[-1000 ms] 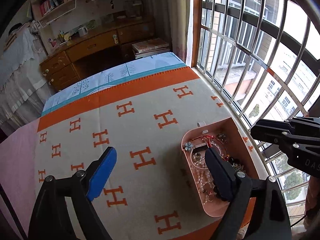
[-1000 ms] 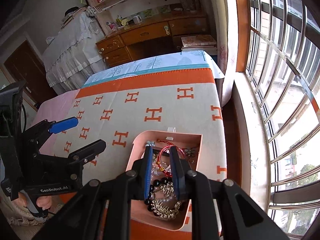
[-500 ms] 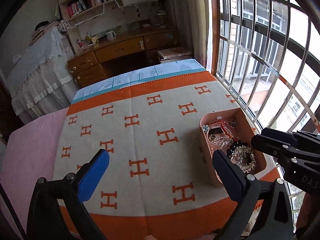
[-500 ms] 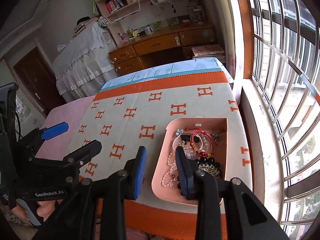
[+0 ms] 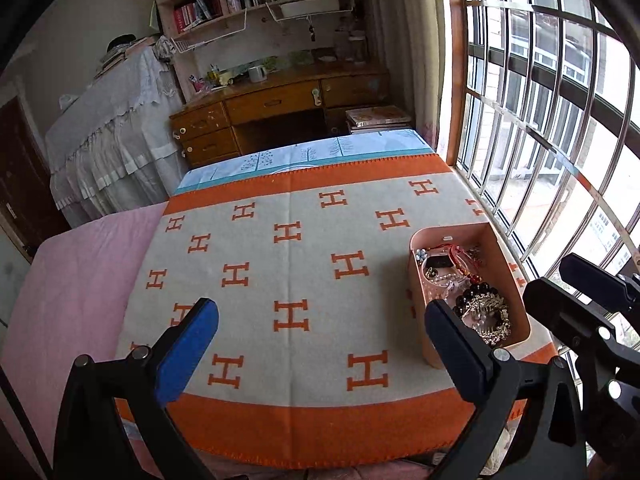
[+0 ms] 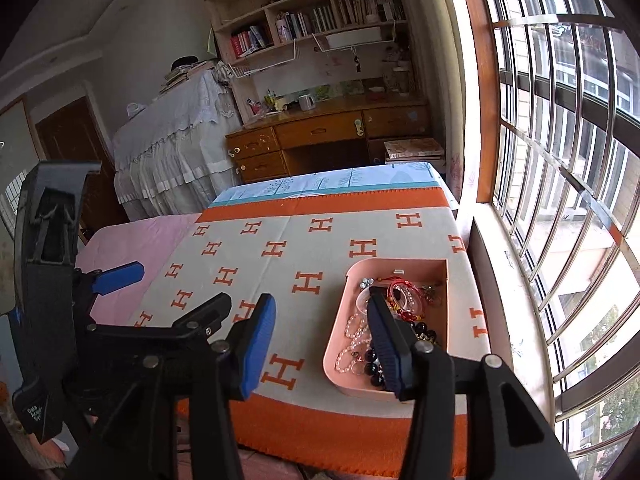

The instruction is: Organize jewelry

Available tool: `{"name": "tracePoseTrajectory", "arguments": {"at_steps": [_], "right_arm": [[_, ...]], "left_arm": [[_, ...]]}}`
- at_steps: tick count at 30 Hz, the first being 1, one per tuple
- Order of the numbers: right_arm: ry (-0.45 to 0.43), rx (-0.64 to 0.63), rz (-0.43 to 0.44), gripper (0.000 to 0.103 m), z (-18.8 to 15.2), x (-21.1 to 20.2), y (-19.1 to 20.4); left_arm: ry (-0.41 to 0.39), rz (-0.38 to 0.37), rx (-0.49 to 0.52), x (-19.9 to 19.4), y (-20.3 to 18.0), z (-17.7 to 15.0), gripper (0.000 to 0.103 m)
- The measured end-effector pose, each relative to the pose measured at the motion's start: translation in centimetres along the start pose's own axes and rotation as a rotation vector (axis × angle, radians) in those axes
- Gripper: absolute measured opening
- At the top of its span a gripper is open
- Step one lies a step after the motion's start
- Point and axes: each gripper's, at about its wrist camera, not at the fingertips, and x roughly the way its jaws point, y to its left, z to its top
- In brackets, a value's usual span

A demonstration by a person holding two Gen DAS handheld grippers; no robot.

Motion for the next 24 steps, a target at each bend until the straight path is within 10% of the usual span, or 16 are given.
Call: {"name": "tracePoseTrajectory", "arguments": {"at_steps": [24], "right_arm": [[-0.090,-0.038,0.025,0.055,-0.2,-1.8,3.0]], "left_arm": [[-0.070,0.041,-0.120,-3.4,2.9,-1.1,0.102]]}}
